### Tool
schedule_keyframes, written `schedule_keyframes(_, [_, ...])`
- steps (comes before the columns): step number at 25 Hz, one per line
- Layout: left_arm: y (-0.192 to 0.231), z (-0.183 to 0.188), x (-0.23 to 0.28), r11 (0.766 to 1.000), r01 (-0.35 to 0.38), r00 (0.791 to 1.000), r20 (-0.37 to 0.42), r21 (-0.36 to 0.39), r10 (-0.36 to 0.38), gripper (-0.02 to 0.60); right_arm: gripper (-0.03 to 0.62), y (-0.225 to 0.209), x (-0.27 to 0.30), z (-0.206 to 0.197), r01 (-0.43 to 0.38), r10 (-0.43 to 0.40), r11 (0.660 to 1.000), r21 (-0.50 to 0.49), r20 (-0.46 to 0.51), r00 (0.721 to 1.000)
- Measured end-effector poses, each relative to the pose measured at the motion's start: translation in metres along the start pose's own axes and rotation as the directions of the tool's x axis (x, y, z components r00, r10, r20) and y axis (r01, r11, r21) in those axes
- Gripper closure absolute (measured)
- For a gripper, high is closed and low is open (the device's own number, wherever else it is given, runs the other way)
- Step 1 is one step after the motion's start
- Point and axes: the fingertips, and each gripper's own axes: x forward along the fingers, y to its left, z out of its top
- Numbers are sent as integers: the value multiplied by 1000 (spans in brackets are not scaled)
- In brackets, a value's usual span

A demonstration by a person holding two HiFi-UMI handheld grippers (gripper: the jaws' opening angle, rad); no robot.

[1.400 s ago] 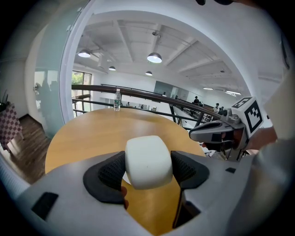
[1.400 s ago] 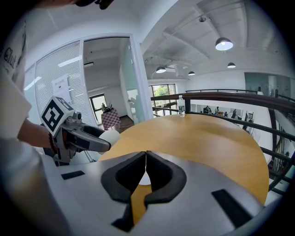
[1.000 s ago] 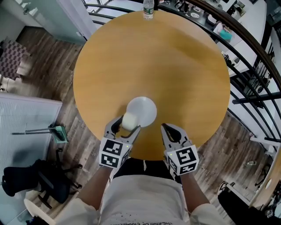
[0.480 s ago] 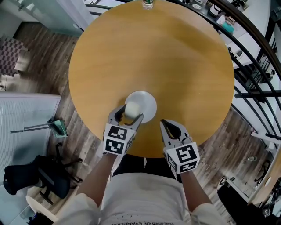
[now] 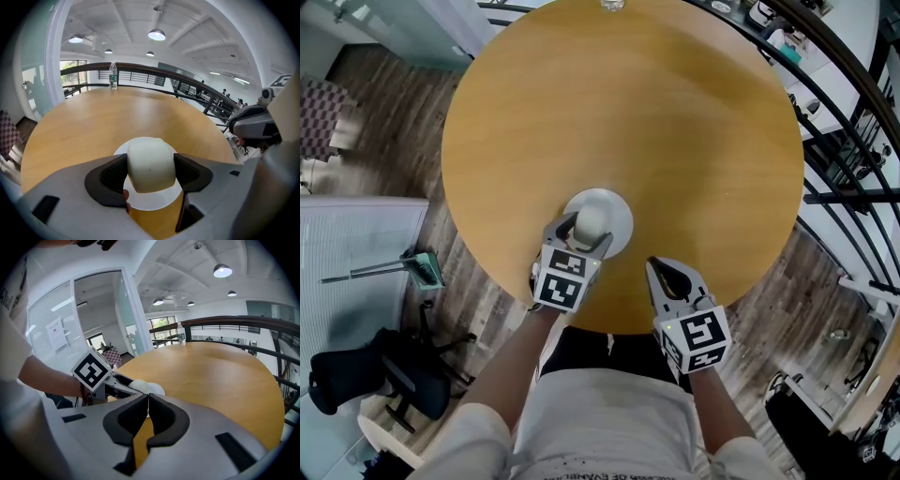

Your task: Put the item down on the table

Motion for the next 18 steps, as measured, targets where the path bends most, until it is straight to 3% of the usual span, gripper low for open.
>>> schedule_keyframes(18, [2, -19, 33, 998, -21, 995, -101, 55, 27, 261, 569, -9, -10, -12, 11, -11, 999, 36, -6, 1000])
